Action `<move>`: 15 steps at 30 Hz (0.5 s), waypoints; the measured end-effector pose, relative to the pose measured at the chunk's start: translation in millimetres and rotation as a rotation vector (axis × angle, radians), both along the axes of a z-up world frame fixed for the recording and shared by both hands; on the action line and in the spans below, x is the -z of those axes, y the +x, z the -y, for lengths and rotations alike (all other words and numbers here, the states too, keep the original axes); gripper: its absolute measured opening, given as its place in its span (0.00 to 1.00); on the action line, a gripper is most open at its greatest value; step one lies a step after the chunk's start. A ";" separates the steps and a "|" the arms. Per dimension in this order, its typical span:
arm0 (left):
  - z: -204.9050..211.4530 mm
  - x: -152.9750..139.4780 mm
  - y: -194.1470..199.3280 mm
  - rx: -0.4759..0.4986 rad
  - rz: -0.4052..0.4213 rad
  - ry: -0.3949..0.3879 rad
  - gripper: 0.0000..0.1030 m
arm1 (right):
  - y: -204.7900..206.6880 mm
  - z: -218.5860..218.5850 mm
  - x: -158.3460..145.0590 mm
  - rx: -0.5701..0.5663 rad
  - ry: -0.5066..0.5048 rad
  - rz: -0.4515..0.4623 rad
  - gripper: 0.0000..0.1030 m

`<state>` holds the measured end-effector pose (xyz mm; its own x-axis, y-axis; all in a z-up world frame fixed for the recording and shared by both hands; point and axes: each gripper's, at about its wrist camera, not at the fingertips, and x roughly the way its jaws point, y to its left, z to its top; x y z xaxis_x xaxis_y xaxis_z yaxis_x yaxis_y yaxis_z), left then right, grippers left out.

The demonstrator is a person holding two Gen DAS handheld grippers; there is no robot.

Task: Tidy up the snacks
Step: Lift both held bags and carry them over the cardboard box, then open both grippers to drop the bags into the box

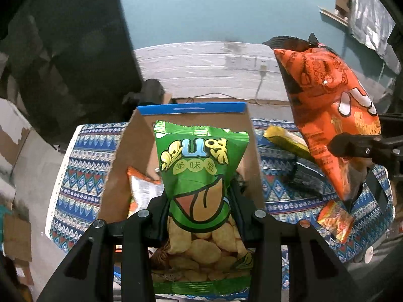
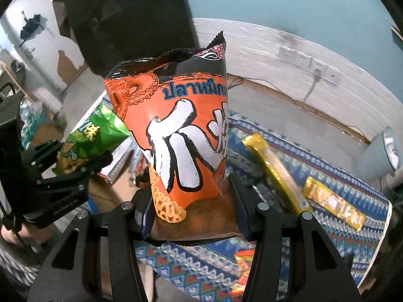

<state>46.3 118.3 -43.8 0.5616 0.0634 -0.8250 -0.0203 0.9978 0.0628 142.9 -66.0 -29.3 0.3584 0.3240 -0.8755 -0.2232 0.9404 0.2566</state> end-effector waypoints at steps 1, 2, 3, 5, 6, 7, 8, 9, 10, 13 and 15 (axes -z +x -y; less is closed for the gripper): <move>-4.2 0.4 0.4 -0.006 0.000 0.001 0.40 | 3.1 -5.4 1.2 -0.007 0.001 -0.003 0.50; -9.0 1.3 0.7 -0.014 -0.001 0.003 0.40 | 6.4 -11.7 2.6 -0.015 0.003 -0.007 0.50; -11.8 1.7 1.0 -0.018 -0.001 0.003 0.40 | 9.4 -17.9 3.7 -0.022 0.005 -0.012 0.50; -20.7 3.5 1.3 -0.034 -0.003 -0.001 0.40 | 14.1 -27.1 6.1 -0.034 0.004 -0.020 0.50; -25.2 4.8 1.5 -0.041 -0.005 -0.004 0.40 | 16.9 -32.3 7.8 -0.042 0.004 -0.024 0.50; -28.2 5.9 1.9 -0.046 -0.009 -0.004 0.40 | 19.7 -37.4 9.8 -0.048 0.004 -0.028 0.50; -32.1 7.3 2.2 -0.053 -0.012 -0.006 0.40 | 22.0 -42.1 11.6 -0.055 0.003 -0.032 0.50; -37.8 9.2 2.2 -0.064 -0.015 -0.010 0.40 | 25.1 -47.3 14.0 -0.062 0.001 -0.036 0.51; -41.7 10.7 2.4 -0.075 -0.017 -0.008 0.40 | 27.9 -51.6 16.0 -0.067 -0.002 -0.040 0.51; -55.1 15.6 2.8 -0.102 -0.025 -0.013 0.40 | 34.8 -64.7 21.4 -0.083 -0.007 -0.053 0.51; -64.0 19.8 3.4 -0.122 -0.032 -0.018 0.40 | 40.0 -73.7 26.5 -0.094 -0.009 -0.065 0.51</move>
